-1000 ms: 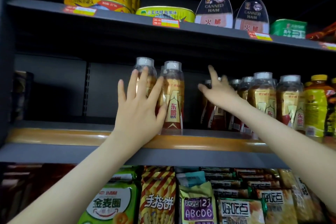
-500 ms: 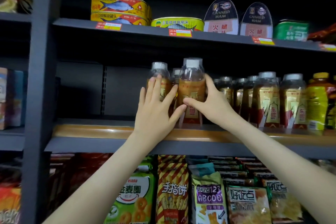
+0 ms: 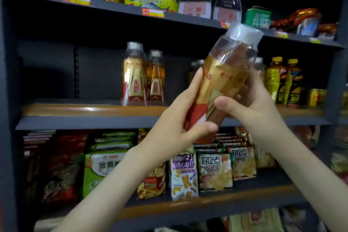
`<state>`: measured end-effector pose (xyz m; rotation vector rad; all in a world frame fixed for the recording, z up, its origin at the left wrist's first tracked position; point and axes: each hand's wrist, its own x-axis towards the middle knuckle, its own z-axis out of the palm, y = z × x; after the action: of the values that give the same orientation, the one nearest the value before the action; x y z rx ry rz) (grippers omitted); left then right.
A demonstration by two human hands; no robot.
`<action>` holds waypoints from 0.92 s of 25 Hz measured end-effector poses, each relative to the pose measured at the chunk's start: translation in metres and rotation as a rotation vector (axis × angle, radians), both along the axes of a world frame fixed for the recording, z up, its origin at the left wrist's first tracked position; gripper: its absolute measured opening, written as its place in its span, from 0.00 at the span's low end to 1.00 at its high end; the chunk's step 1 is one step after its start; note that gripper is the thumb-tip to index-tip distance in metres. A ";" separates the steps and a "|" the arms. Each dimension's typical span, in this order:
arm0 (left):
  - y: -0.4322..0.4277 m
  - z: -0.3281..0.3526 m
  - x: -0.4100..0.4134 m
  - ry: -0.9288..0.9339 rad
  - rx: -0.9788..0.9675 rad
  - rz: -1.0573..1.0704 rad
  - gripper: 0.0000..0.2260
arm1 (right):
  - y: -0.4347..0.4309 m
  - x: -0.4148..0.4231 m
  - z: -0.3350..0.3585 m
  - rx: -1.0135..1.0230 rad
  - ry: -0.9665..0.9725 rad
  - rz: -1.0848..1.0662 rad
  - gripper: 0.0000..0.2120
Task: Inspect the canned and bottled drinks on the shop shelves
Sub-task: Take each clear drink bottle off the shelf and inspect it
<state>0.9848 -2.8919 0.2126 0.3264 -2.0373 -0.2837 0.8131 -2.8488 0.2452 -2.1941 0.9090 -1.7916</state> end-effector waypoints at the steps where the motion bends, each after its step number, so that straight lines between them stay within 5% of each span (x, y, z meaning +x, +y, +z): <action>1: 0.011 -0.019 -0.003 -0.022 0.066 0.031 0.39 | 0.009 -0.007 -0.017 0.092 0.037 0.024 0.38; 7: 0.080 -0.171 -0.044 -0.004 0.634 0.055 0.39 | 0.035 -0.060 -0.142 0.656 -0.009 0.175 0.24; 12: 0.132 -0.262 -0.078 0.113 0.972 0.186 0.41 | 0.048 -0.083 -0.244 1.010 -0.128 0.233 0.29; 16: 0.162 -0.292 -0.103 -0.107 0.998 0.641 0.46 | 0.072 -0.074 -0.308 1.224 -0.145 0.212 0.33; 18: 0.168 -0.299 -0.106 -0.209 0.966 0.669 0.40 | 0.077 -0.076 -0.328 1.269 -0.233 0.208 0.34; 21: 0.165 -0.313 -0.082 0.150 1.219 0.422 0.18 | 0.081 -0.088 -0.341 1.356 -0.472 0.335 0.35; 23: 0.162 -0.332 -0.069 0.337 1.497 0.202 0.26 | 0.085 -0.090 -0.347 1.385 -0.534 0.450 0.33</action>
<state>0.9160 -2.7300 -0.1191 1.2528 -1.0962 -1.5848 0.7227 -2.7641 -0.1018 -0.8641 0.9374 -0.8824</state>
